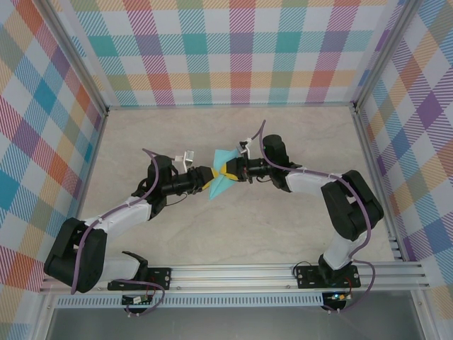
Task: Fold a paper plane with a square sheet of paper (pick it up from the middle)
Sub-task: Turn over the paper at the center of the table.
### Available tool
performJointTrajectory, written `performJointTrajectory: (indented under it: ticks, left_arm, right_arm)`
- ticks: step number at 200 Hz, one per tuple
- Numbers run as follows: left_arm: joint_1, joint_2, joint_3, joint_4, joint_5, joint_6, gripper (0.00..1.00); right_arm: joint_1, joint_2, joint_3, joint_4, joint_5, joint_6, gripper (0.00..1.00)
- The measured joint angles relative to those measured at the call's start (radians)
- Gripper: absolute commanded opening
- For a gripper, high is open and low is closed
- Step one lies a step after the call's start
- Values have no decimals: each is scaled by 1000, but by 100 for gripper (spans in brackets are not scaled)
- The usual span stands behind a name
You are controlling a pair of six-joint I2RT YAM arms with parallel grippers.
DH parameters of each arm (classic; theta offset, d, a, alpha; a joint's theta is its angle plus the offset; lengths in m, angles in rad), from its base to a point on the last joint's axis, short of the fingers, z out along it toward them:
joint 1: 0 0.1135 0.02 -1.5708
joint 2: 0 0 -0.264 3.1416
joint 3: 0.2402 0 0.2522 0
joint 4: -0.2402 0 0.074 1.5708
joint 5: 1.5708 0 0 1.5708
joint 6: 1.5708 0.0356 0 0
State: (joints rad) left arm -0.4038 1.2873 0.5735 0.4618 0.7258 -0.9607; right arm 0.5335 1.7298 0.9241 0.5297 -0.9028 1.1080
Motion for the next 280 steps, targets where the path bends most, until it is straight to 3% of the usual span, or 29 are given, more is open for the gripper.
performJointTrajectory:
  ticks: [23,75,100,139,185,218,253,280]
  left_arm:
    - [-1,0,0,-32,-13,23,13]
    - [-2,-21,51,-261,-110,151,8]
    - [-24,-36,159,-514,-283,262,7]
    - [-122,-23,359,-877,-645,392,6]
    - [-245,130,523,-1188,-1130,428,7]
    - [-285,309,609,-1343,-1372,406,6]
    - [-317,460,641,-1379,-1429,388,10]
    - [-322,519,641,-1339,-1355,375,27]
  right_arm:
    - [0,0,0,-17,1,-3,23]
    - [-4,-35,17,-275,96,-138,55]
    - [-6,-115,24,-474,239,-238,72]
    - [-8,-199,33,-682,468,-332,93]
    - [-8,-235,6,-775,620,-364,97]
    - [-8,-245,-12,-803,679,-365,98]
    - [-8,-256,-33,-828,739,-360,98]
    - [-8,-288,-52,-849,781,-355,98]
